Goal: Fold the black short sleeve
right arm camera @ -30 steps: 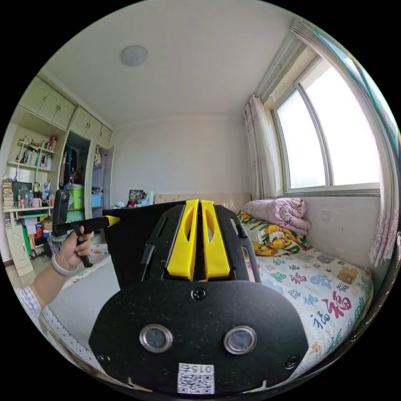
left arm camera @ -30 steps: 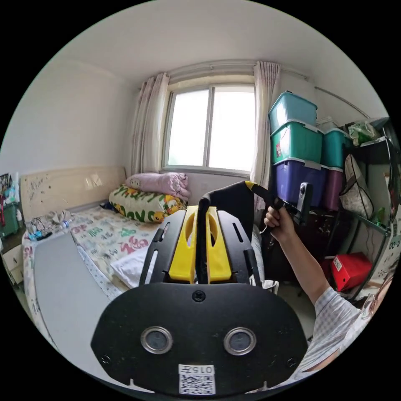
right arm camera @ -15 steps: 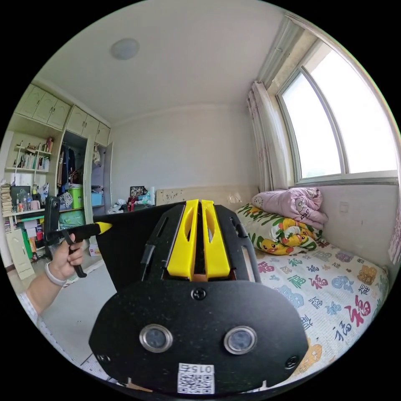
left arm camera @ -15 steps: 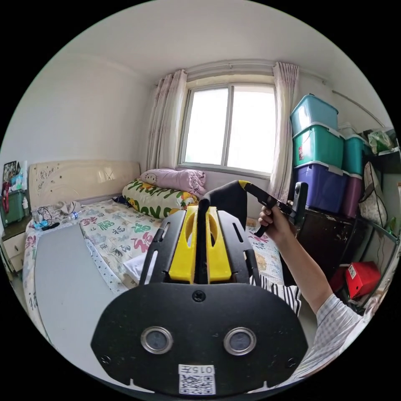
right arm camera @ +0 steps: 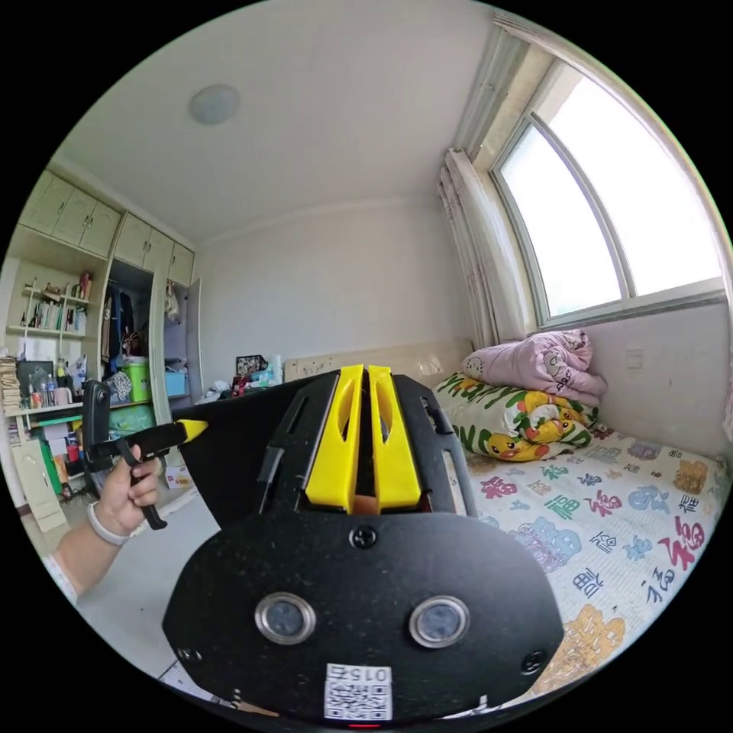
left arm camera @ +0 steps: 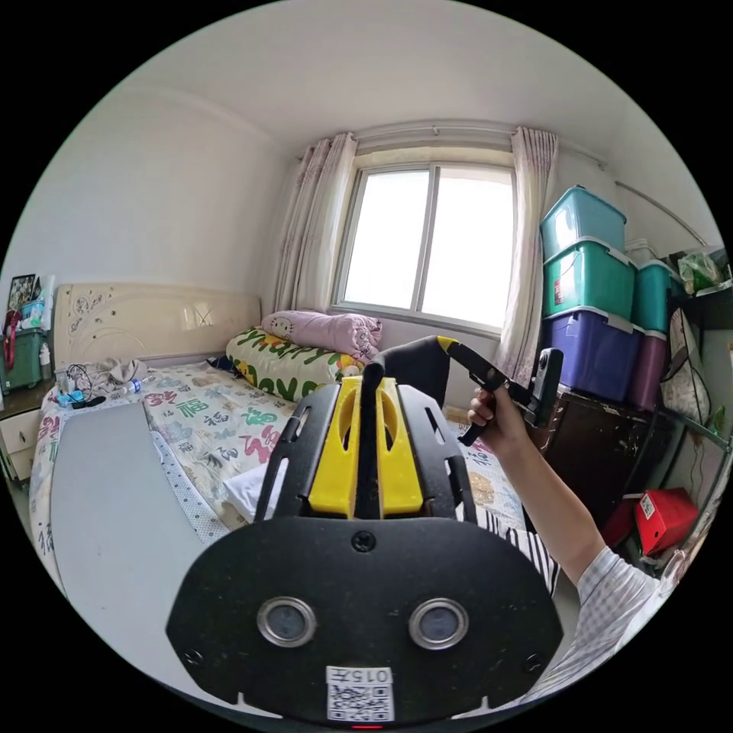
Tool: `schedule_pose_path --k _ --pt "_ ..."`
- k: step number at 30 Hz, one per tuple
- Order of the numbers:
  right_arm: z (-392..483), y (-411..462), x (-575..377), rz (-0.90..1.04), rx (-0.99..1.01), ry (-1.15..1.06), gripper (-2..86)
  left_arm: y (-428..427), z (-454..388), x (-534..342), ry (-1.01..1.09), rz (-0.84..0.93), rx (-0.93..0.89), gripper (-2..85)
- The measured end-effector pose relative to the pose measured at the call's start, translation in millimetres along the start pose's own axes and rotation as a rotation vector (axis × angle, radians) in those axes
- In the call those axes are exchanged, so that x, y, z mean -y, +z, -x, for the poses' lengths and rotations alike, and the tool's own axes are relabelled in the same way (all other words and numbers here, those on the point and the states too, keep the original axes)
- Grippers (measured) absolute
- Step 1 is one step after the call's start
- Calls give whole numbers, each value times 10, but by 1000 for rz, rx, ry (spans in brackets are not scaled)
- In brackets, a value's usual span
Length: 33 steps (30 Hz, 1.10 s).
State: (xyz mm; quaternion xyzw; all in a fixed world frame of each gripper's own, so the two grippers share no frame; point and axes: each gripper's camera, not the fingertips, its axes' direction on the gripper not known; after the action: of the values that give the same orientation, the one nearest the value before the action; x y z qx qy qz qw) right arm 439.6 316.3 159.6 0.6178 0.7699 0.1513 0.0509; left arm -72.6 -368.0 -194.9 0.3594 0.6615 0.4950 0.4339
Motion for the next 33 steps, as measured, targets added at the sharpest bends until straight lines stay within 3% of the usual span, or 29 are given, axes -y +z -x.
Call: schedule_pose_path --k 6,12,17,18,23,27,30,33 --pt "128 437 190 40 -89 -74 -2 283 -131 -55 -19 -27 -1 11" --pt "-10 1573 23 196 -191 -108 10 1163 140 -255 -70 53 83 25" --pt "-261 2470 -353 245 -277 -60 28 2036 439 -709 -176 27 554 58" --pt "-312 2534 -394 256 -257 -47 33 2089 464 -741 -184 26 561 59" --pt "-607 2562 -174 174 -100 66 33 2307 484 -827 -243 45 422 56" --pt "-407 2492 119 130 -74 -8 63 2270 68 -733 -185 88 328 56" --pt "-78 2555 470 280 55 -34 90 2280 -514 -752 -55 196 176 58" --pt "398 2358 687 482 314 -208 115 2342 -1084 -974 21 344 35 61"
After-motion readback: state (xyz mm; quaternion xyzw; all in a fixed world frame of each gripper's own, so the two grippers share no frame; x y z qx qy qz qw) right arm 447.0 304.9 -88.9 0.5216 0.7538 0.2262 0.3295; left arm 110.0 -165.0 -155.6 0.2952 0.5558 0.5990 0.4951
